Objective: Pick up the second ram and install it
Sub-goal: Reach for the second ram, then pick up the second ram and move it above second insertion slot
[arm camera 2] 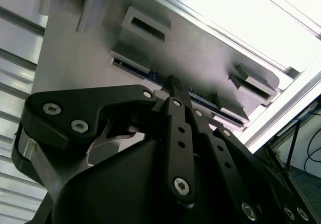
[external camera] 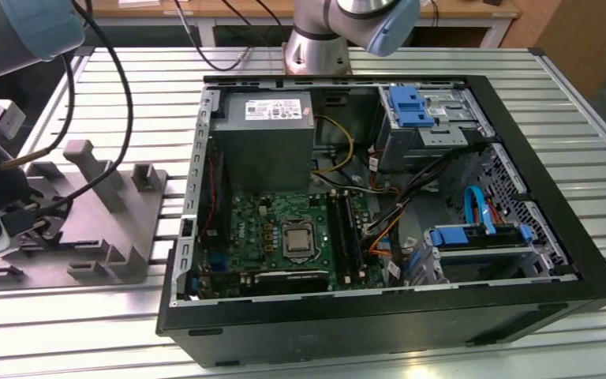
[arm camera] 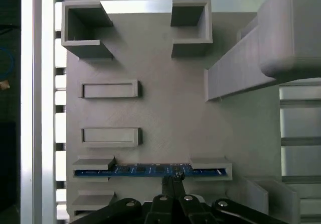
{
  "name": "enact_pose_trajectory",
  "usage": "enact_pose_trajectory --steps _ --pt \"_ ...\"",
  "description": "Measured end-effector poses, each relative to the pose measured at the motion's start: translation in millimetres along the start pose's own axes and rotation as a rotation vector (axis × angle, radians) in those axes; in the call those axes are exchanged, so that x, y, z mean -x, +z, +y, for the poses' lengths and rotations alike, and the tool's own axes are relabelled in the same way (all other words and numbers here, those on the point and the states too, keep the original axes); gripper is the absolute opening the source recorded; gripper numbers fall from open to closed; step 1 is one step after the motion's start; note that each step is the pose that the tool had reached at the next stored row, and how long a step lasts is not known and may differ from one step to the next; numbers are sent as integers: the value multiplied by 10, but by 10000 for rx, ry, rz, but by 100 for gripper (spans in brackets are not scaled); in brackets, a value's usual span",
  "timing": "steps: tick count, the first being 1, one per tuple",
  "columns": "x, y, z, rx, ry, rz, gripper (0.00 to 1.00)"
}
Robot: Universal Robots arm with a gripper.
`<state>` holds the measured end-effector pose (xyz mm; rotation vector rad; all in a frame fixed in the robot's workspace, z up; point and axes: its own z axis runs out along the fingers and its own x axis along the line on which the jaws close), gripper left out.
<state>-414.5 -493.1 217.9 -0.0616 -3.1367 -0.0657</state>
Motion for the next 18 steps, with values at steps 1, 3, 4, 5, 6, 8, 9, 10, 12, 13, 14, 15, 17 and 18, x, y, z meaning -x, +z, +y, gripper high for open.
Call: enact_pose_trajectory --steps 1,3,4,5,6,8,9,10,12,13,14,15,17,18 --pt "0 0 5 -25 -33 1 10" --pt "-1 5 38 -52 -51 -1 10" --pt "-2 7 56 -63 -60 -1 10" --pt "-2 8 71 -68 -68 -1 10" --pt "-2 8 73 -68 -68 -1 10" --pt "-2 8 73 -69 -70 -1 10" --pt "-2 8 76 -69 -68 -1 10" --pt "-2 8 78 -69 -69 -1 10" --pt "-2 8 78 -69 -69 0 10" --pt "-2 8 79 -69 -68 0 10" --pt "-2 8 79 -69 -68 0 10" --pt "-2 8 79 -69 -69 0 10" --pt "-3 8 80 -69 -68 0 10" --pt "-3 8 81 -69 -68 0 10"
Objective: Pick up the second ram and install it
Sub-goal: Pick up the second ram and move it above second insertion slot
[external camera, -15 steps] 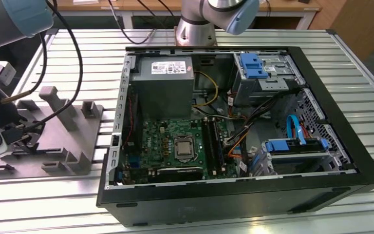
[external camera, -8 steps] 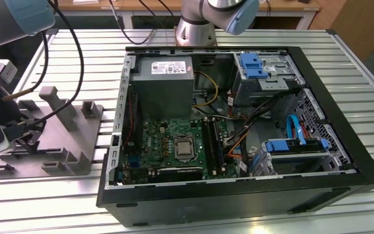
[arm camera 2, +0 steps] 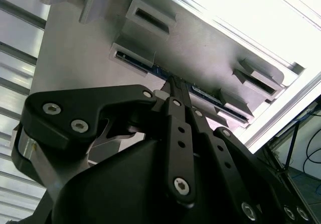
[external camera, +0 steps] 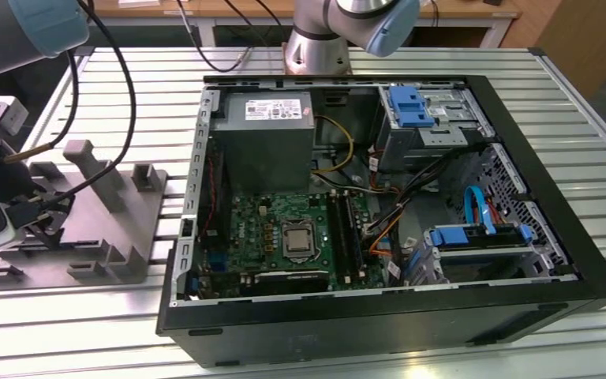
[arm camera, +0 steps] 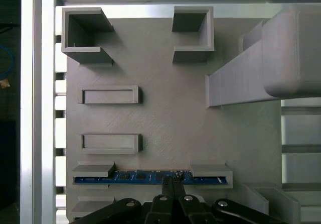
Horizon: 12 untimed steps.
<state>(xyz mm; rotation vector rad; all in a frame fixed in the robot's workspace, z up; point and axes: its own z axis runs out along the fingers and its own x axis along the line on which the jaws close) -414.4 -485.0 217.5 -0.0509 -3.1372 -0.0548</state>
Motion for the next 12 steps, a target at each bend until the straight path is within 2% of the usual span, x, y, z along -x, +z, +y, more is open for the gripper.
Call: enact_pose_trajectory --steps 6,12 --pt "-1 0 0 -1 -149 5 10" --pt "-2 0 0 -3 -752 26 10"
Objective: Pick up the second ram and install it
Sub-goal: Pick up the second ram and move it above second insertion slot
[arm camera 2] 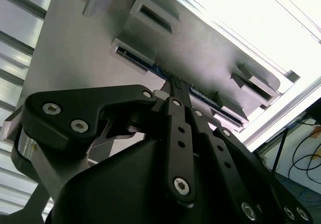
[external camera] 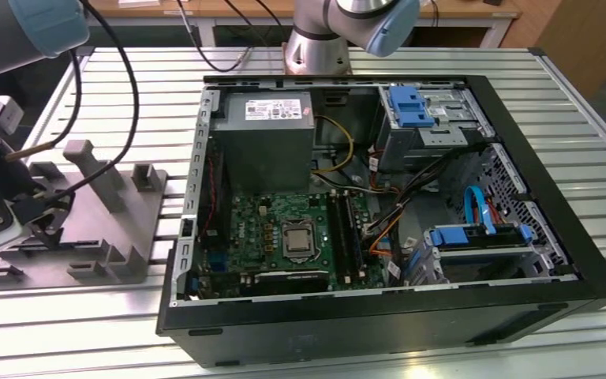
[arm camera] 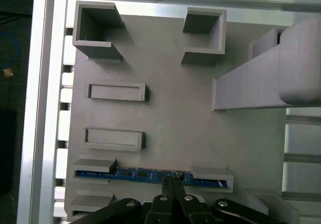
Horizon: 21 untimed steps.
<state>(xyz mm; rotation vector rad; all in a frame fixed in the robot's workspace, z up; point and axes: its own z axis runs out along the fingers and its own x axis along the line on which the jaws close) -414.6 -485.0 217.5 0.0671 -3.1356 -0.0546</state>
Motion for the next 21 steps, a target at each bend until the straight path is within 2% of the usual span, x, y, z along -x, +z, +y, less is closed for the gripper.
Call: enact_pose_trajectory --steps 21 --pt "0 0 0 -8 -2004 70 10"
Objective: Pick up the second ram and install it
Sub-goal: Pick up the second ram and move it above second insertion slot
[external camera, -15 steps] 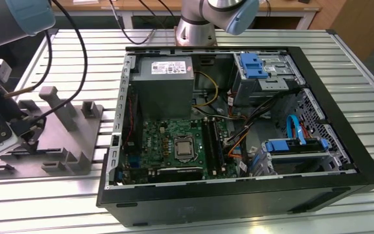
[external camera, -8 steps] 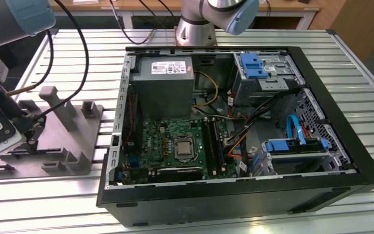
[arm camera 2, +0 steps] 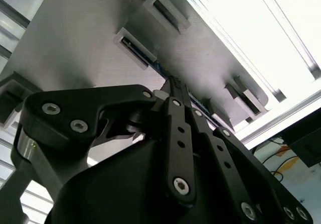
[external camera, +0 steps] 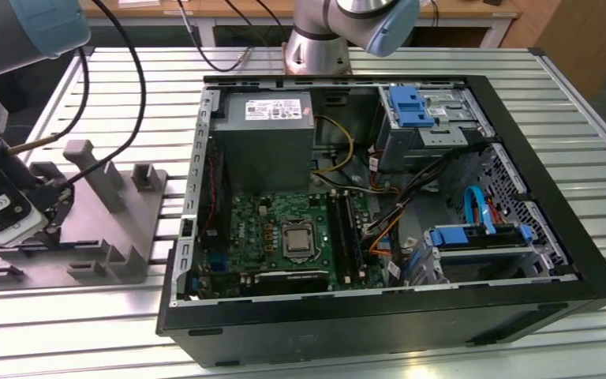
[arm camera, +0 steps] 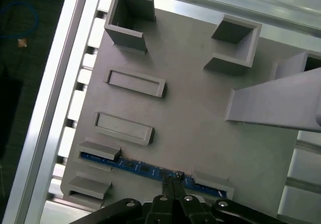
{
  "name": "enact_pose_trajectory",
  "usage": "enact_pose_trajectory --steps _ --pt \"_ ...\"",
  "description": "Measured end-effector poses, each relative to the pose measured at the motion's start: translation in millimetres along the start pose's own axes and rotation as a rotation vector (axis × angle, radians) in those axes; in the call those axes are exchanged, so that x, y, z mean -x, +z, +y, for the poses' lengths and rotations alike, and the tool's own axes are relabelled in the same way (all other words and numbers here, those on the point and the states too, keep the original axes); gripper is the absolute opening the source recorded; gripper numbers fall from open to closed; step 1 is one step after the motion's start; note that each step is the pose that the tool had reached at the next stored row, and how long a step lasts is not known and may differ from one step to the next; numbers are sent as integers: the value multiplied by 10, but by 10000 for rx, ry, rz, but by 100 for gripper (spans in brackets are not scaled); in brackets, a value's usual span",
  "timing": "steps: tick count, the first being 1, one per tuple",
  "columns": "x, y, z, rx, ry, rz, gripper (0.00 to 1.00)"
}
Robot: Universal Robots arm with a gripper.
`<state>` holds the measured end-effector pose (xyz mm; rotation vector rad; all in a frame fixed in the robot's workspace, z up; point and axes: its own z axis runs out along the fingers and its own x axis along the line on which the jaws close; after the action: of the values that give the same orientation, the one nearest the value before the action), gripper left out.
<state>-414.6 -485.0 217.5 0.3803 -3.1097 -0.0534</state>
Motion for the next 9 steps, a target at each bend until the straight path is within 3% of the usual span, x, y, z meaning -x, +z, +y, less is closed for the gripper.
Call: enact_pose_trajectory --steps 9 --pt "0 0 0 -3 -784 27 10"
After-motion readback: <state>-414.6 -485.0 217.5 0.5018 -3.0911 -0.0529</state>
